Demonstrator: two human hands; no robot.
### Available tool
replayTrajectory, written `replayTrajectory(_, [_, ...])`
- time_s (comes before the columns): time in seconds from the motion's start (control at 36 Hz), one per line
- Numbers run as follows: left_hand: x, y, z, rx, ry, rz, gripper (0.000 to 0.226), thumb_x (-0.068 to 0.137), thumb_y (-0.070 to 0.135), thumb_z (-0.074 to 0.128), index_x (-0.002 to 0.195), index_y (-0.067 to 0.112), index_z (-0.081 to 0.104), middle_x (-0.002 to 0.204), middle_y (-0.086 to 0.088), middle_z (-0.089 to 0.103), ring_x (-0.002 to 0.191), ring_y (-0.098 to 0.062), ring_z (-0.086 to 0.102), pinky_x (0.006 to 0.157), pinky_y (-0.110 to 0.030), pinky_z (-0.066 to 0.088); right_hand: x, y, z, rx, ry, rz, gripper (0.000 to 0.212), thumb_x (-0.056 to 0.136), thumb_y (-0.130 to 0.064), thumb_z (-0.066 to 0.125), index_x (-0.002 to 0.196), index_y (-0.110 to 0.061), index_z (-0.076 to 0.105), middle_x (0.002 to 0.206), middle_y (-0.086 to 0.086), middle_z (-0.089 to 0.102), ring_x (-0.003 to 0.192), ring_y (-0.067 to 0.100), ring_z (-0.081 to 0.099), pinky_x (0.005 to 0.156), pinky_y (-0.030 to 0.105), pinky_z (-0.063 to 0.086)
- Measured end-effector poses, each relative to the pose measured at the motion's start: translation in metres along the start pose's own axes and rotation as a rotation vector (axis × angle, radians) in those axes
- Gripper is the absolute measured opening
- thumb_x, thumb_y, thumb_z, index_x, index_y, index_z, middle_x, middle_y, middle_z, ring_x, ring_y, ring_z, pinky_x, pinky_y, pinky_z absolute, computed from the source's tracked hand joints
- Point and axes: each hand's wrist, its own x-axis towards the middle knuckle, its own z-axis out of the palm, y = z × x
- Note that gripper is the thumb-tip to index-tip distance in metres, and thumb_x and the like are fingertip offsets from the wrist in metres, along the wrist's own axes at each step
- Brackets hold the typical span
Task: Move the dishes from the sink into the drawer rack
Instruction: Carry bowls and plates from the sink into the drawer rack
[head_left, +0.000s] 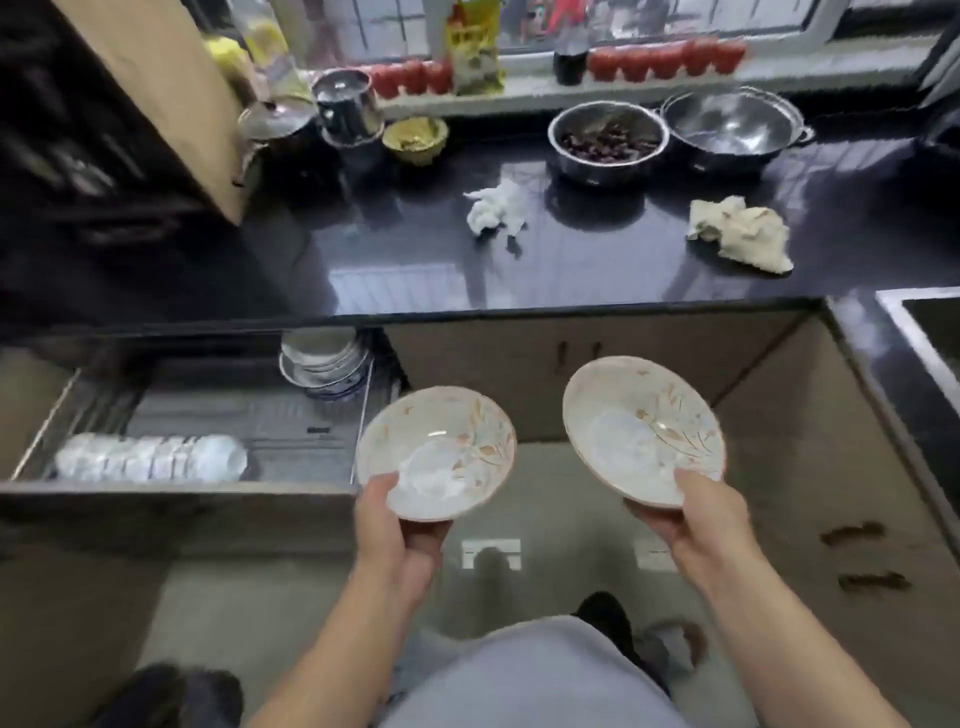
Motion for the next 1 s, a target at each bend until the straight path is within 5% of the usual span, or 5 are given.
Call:
replayTrajectory(0.06, [0.01, 0.035, -0.045, 0.0, 0.038, 0.027, 0.031, 0.094, 0.013, 0.047, 0.12, 0.018, 0.064, 0.107, -0.018, 0.076, 0.106, -0.042, 0.068, 0.094, -0.058, 0.052, -0.025, 0.033, 0.035, -0.037, -0.021, 0.013, 0.047, 0.101, 0.005, 0.042, 0.143, -0.012, 0.051, 0.118, 0.009, 0.065, 0.091, 0.029, 0.067, 0.083, 0.053, 0.057])
replayTrajectory(0.31, [0.022, 0.164, -0.208, -0.123, 0.203, 0.132, 0.032, 0.092, 0.012, 0.052, 0.12, 0.019, 0.065, 0.106, -0.013, 0.075, 0.1, -0.033, 0.069, 0.082, -0.045, 0.055, -0.103, 0.135, 0.179, -0.318, -0.173, 0.134, 0.042, 0.101, 0.0, 0.045, 0.142, -0.006, 0.052, 0.087, 0.009, 0.074, 0.062, 0.028, 0.074, 0.087, 0.058, 0.059])
replayTrajectory(0.42, [0.051, 0.197, -0.249, -0.164, 0.229, 0.149, 0.028, 0.094, 0.011, 0.049, 0.114, 0.02, 0.066, 0.102, -0.012, 0.077, 0.1, -0.032, 0.069, 0.087, -0.046, 0.053, -0.108, 0.161, 0.24, -0.385, -0.211, 0.171, 0.04, 0.101, 0.003, 0.043, 0.141, -0.003, 0.05, 0.102, 0.014, 0.071, 0.071, 0.031, 0.075, 0.055, 0.041, 0.064])
replayTrajectory(0.67, [0.125, 0.283, -0.283, -0.167, 0.286, 0.162, 0.048, 0.089, 0.011, 0.051, 0.135, 0.02, 0.061, 0.128, -0.019, 0.069, 0.12, -0.042, 0.062, 0.11, -0.06, 0.042, -0.083, 0.198, 0.348, -0.565, -0.284, 0.16, 0.027, 0.096, 0.003, 0.043, 0.112, -0.005, 0.064, 0.1, 0.012, 0.075, 0.093, 0.03, 0.073, 0.062, 0.03, 0.061])
replayTrajectory(1.0, [0.242, 0.393, -0.303, -0.098, 0.417, 0.11, 0.047, 0.091, 0.008, 0.049, 0.134, 0.021, 0.061, 0.127, -0.015, 0.07, 0.117, -0.039, 0.065, 0.093, -0.048, 0.055, -0.019, 0.279, 0.548, -0.895, -0.34, 0.273, 0.027, 0.081, -0.008, 0.047, 0.098, 0.005, 0.064, 0.068, 0.022, 0.066, 0.058, 0.034, 0.064, 0.06, 0.045, 0.05])
